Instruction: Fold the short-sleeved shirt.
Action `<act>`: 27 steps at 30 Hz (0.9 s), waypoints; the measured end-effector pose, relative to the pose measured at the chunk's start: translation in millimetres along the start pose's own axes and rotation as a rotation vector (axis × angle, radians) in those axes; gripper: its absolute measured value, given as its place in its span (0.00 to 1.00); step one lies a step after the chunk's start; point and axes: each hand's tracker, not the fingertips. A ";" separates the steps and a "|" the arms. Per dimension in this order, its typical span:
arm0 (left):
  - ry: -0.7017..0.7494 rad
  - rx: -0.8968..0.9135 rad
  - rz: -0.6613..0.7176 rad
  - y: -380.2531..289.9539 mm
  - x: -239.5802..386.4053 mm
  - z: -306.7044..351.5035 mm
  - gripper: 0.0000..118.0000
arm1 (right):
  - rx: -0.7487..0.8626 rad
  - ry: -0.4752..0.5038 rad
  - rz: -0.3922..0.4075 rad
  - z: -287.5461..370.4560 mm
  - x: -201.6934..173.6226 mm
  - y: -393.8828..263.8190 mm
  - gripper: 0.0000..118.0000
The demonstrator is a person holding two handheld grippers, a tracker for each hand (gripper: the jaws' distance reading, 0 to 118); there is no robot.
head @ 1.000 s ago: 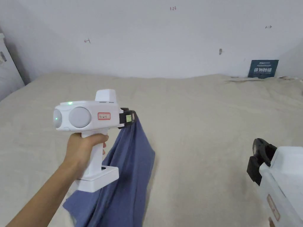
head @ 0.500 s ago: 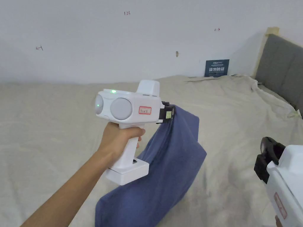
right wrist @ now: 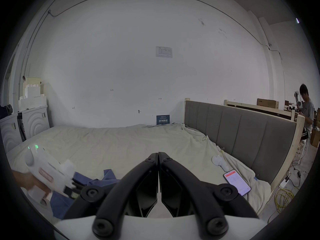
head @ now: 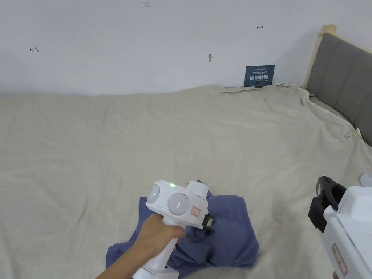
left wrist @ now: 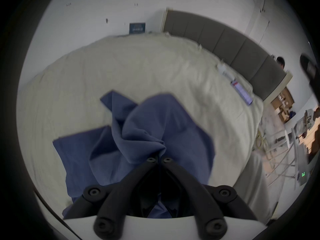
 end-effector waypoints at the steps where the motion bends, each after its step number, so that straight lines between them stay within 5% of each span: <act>1: 0.023 -0.021 -0.015 -7.5 1.6 -9.0 0.00 | -0.004 0.003 -0.002 -0.1 -1.3 -1.5 0.00; 8: 0.069 -0.113 -0.004 -25.2 4.3 -50.1 0.00 | -0.025 0.021 0.003 -0.9 -7.1 -7.5 0.00; 12: 0.069 -0.088 0.022 -23.9 4.3 -39.2 0.17 | -0.022 0.027 0.004 2.4 -9.0 -4.9 0.00; 14: 0.075 -0.056 0.024 -24.8 3.9 -26.6 0.44 | -0.016 0.032 0.006 4.5 -9.7 -2.2 0.00; 16: 0.080 -0.024 0.038 -23.3 2.5 -12.6 0.82 | -0.010 0.035 0.008 6.6 -10.8 0.4 0.00; 18: 0.064 0.044 0.052 -23.1 2.2 10.3 0.99 | -0.003 0.039 0.010 9.2 -12.4 3.5 0.00; 27: 0.154 0.556 0.099 -40.1 -8.3 140.6 1.00 | 0.037 0.060 0.018 21.5 -23.9 20.9 0.00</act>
